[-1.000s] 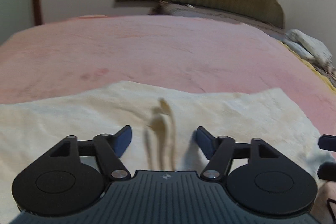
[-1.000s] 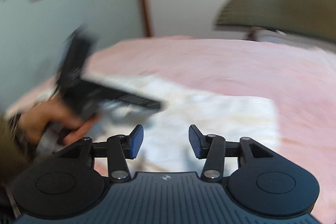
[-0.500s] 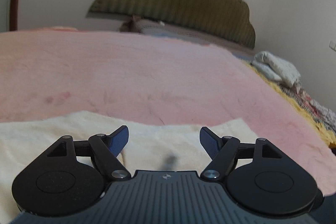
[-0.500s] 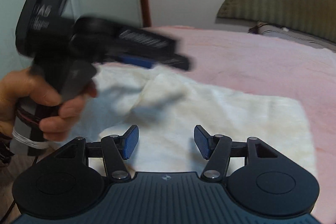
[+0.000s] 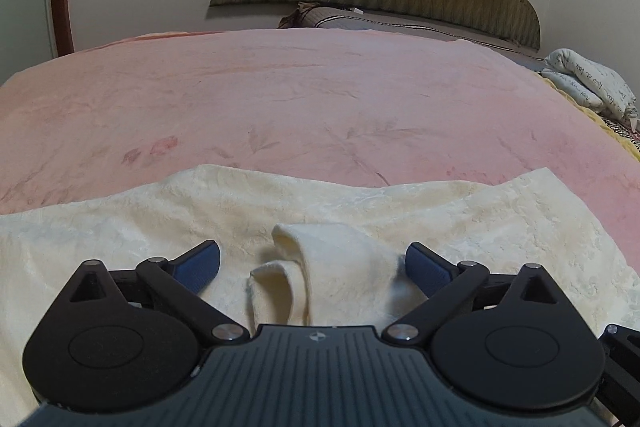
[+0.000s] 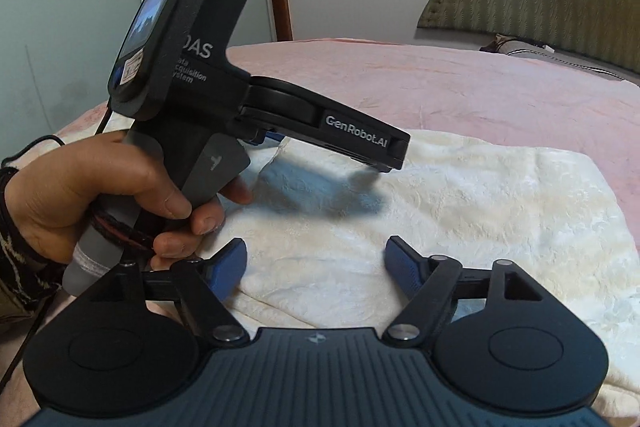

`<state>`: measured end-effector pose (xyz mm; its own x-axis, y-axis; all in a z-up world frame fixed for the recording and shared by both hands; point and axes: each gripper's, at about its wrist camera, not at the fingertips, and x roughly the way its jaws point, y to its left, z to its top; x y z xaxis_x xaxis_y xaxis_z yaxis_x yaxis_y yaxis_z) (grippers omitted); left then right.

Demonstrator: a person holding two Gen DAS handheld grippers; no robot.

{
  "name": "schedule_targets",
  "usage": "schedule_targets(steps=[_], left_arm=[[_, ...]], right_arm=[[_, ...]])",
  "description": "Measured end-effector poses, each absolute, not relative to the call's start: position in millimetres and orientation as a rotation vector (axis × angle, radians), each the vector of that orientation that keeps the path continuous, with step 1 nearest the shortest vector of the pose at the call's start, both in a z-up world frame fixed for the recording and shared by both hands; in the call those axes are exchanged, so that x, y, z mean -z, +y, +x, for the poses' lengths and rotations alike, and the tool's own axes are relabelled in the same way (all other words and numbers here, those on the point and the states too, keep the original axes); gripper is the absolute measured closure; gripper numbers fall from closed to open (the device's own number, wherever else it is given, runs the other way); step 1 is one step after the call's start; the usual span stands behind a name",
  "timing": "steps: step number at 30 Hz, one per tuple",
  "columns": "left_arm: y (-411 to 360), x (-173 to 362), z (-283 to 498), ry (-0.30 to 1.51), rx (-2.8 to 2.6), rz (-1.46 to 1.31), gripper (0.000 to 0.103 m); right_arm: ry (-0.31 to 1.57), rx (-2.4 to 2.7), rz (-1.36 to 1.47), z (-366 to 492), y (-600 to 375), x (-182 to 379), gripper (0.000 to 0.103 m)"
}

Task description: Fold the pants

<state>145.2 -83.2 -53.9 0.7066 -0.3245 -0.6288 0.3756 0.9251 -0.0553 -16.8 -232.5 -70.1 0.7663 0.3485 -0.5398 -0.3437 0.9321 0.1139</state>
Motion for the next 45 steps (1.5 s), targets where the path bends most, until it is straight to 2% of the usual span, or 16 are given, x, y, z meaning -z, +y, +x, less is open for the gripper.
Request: schedule_targets(steps=[6,10,12,45], left_arm=[[-84.2,55.4,142.5,0.667,0.379,0.093,0.0],[-84.1,56.7,142.8,0.664,0.38,0.09,0.0],[-84.0,56.9,142.4,0.661,0.379,0.091,0.0],[-82.4,57.3,142.5,0.658,0.381,0.084,0.0]], right_arm=[[0.594,-0.391,-0.008,-12.8,-231.3,70.1,0.016],[0.61,-0.398,-0.042,-11.6,-226.2,72.6,0.003],[0.615,-0.387,-0.099,-11.8,-217.3,74.3,0.0],[0.614,-0.377,-0.106,-10.5,-216.4,75.5,0.0]])
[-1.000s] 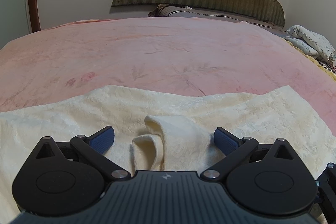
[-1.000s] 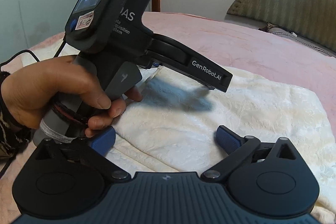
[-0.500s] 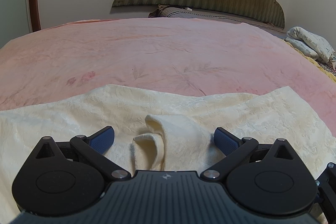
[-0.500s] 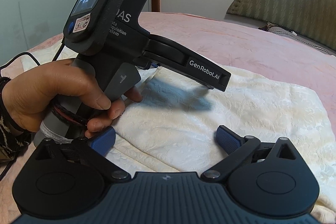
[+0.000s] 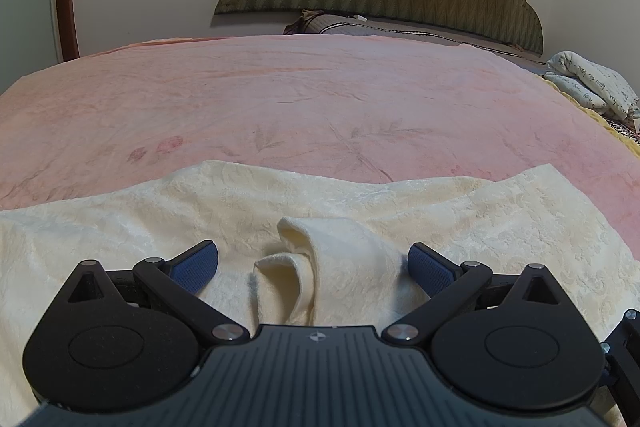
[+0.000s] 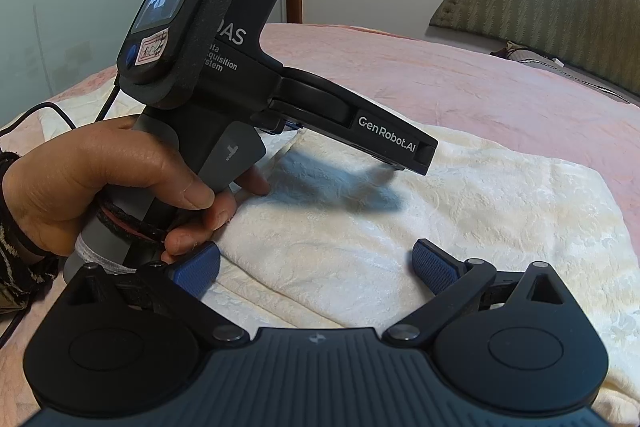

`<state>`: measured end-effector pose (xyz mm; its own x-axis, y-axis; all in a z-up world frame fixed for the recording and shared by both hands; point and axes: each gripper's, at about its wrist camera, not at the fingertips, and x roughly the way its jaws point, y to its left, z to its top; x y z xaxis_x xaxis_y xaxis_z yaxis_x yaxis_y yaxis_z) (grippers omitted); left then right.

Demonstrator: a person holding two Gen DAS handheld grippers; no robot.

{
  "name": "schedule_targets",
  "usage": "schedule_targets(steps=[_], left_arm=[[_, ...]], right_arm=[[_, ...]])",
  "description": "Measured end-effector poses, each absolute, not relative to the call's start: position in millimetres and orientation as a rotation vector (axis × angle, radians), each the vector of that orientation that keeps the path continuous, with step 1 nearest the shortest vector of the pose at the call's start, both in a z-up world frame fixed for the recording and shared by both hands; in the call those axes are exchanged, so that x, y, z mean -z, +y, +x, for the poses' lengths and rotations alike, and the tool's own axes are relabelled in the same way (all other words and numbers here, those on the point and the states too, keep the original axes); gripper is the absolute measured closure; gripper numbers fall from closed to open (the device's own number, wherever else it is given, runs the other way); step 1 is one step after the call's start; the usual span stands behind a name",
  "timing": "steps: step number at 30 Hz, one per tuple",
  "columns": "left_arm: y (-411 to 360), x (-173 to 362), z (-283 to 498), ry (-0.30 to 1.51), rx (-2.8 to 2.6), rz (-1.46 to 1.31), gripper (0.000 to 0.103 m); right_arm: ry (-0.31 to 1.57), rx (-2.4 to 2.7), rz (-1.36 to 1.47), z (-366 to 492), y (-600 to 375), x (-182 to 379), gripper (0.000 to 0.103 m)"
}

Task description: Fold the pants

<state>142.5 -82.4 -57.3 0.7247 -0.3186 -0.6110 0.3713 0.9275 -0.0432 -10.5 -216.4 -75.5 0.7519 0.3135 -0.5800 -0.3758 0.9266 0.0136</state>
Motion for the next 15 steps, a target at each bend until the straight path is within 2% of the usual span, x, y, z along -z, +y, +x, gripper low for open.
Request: schedule_targets(steps=[15], left_arm=[[-82.2,55.9,141.8,0.653,0.364,0.092,0.0]], right_arm=[[0.614,-0.375,-0.107,-10.9,-216.5,74.6,0.0]])
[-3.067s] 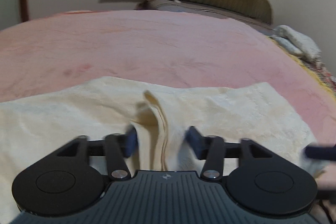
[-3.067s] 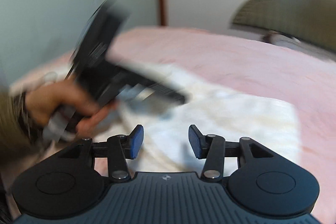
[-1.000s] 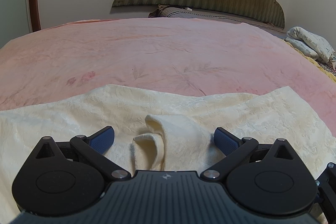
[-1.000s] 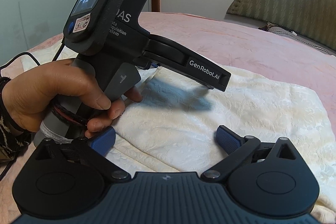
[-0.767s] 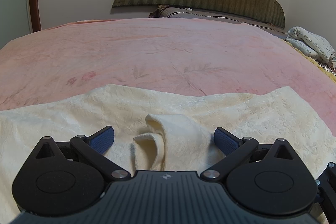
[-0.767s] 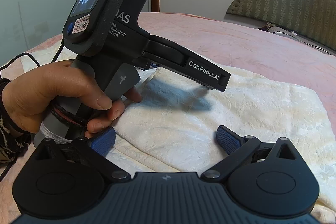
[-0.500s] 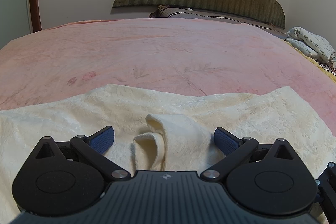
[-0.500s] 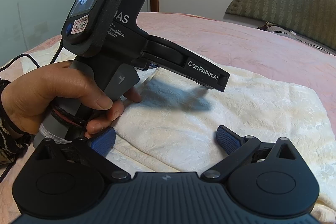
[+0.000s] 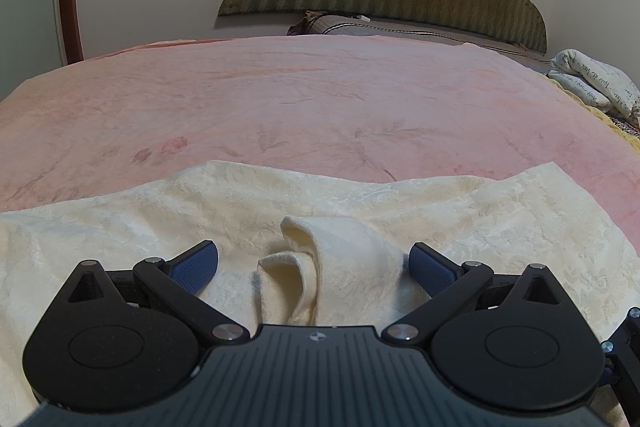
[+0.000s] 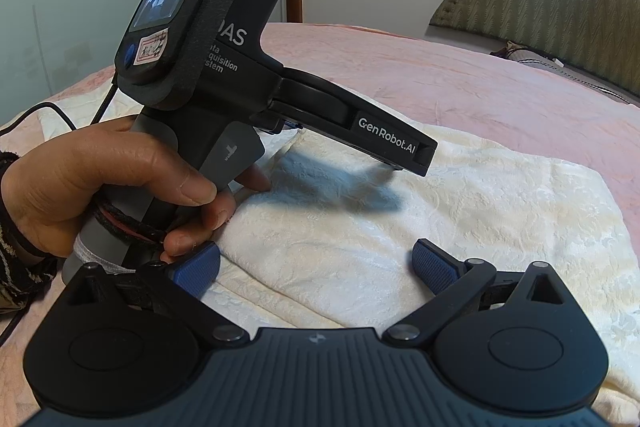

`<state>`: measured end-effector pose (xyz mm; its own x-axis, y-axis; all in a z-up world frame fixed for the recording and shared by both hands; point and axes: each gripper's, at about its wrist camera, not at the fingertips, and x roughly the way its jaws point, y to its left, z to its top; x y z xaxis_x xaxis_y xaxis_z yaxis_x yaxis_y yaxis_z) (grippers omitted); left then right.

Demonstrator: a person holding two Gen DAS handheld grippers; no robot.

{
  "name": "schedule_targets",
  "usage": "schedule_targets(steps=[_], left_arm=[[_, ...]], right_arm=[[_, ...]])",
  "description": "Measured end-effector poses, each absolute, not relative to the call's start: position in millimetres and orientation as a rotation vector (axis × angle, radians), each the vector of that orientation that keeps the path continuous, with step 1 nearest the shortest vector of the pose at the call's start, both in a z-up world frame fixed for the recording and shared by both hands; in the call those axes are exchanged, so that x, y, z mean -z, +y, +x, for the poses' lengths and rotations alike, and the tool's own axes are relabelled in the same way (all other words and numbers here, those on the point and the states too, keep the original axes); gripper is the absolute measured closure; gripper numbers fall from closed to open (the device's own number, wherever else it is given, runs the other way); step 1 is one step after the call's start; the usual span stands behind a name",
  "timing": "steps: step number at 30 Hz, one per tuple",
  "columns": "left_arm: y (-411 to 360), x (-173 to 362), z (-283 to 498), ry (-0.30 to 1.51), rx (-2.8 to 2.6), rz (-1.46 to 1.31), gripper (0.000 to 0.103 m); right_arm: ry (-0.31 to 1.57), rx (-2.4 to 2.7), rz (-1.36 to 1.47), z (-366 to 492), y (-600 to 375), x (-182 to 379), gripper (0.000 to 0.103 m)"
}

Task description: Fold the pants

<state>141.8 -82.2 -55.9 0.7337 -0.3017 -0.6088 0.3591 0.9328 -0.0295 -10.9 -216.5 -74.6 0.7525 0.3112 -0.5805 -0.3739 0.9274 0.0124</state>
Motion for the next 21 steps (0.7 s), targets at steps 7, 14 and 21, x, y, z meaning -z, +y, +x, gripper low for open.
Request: schedule_targets(steps=[7,14,21], left_arm=[[-83.5,55.7,139.5,0.648,0.345,0.099,0.0],[-85.8,56.5,136.2,0.642,0.334,0.106,0.0],[-82.3,52.0,133.7,0.657,0.31,0.108,0.0]], right_arm=[[0.612,-0.37,-0.111,-11.2,-215.3,75.5,0.0],[0.612,-0.37,-0.111,-11.0,-215.1,75.5,0.0],[0.602,-0.37,-0.119,-17.3,-214.0,71.7,0.001]])
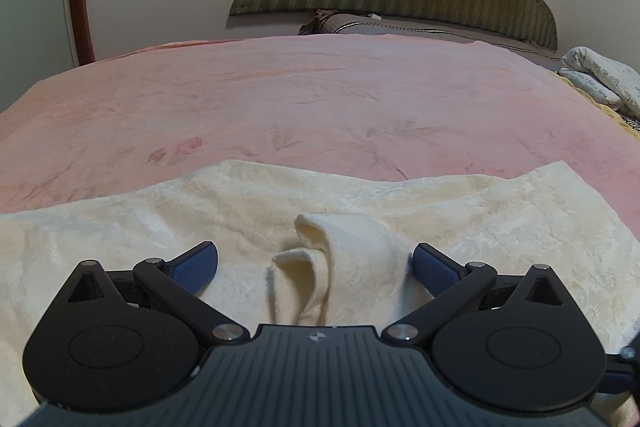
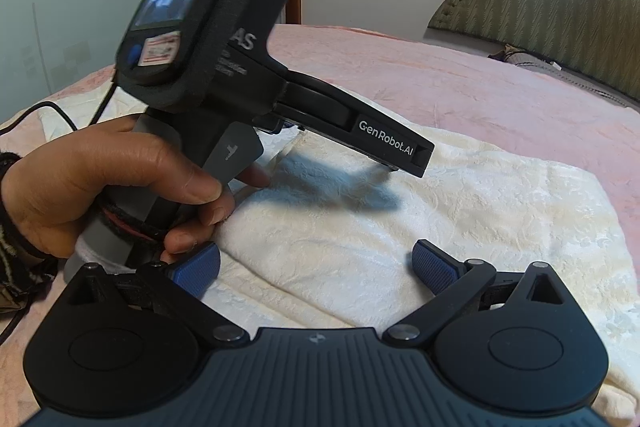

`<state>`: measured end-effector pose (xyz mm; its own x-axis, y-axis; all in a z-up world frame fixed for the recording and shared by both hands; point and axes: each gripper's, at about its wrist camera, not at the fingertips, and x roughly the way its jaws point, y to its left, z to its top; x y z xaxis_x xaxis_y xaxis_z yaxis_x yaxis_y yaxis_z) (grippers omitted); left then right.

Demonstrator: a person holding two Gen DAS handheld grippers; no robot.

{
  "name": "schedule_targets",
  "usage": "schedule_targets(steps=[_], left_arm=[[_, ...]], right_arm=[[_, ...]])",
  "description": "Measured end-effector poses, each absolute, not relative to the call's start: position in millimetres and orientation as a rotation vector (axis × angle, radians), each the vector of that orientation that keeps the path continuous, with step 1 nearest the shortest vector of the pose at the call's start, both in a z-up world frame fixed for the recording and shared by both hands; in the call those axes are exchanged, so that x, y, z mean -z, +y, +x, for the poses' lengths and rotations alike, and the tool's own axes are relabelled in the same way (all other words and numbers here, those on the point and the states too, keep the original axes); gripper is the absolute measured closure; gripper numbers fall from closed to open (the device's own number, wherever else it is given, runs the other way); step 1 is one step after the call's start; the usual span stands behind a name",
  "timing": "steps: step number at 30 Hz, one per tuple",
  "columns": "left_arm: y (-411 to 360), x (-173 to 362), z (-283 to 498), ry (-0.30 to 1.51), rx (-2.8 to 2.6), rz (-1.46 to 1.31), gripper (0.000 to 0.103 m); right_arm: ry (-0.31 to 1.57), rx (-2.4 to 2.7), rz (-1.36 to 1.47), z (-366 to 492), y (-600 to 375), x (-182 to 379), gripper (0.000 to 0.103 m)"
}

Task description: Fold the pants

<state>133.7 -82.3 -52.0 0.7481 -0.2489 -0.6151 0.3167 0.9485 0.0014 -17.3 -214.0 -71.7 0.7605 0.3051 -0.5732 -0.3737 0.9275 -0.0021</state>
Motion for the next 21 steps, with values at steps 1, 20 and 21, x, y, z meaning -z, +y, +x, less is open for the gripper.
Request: schedule_targets(steps=[1,20,21], left_arm=[[-80.1,49.9,132.1,0.657,0.302,0.105,0.0],[-31.5,34.6,109.4,0.711,0.173,0.116,0.0],[-29.0,34.5,108.6,0.712,0.165,0.117,0.0]], right_arm=[[0.589,-0.382,-0.12,-21.7,-215.1,68.1,0.002],[0.629,-0.112,-0.062,-2.2,-255.9,78.4,0.0],[0.628,-0.112,-0.06,-2.7,-256.1,79.1,0.0]])
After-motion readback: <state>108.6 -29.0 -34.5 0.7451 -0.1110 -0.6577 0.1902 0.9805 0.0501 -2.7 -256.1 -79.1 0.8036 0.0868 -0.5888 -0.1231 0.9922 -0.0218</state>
